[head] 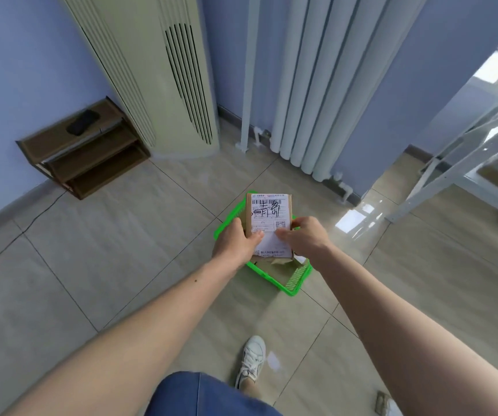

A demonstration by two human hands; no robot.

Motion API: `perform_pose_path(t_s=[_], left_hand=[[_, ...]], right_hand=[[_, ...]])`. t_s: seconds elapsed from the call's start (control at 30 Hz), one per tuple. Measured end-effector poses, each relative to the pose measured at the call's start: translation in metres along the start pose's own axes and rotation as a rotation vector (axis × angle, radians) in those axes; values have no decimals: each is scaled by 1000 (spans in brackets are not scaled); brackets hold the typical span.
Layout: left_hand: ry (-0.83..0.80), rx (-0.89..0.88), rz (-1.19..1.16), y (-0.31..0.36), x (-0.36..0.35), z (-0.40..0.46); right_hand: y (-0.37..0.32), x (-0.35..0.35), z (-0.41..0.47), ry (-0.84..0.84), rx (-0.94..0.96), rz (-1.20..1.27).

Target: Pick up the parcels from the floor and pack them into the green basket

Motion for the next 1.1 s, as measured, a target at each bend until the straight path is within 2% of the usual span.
perform_pose_path(t_s=[0.3,0.6,0.87,1.1], left_hand=[[-100,-69,41,-14,56,108],[-250,-213,148,-41,88,204],[-307,-246,158,-74,53,280],[-377,-221,202,-144,-32,348]], right_hand=[[-70,-44,70,39,-59,13],[-105,-104,121,177,-143,157],[-76,-156,195,185,-216,244],[3,-219,274,206,-293,227]])
Point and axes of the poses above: each hand's wrist, its own z-axis towards the middle knuckle, its own x-axis out of the back of the hand, y = z × x, the point moved 6 cm from there along z, towards the middle knuckle, and after that the axes turned 1 degree about -x, right-handed, at the moved point
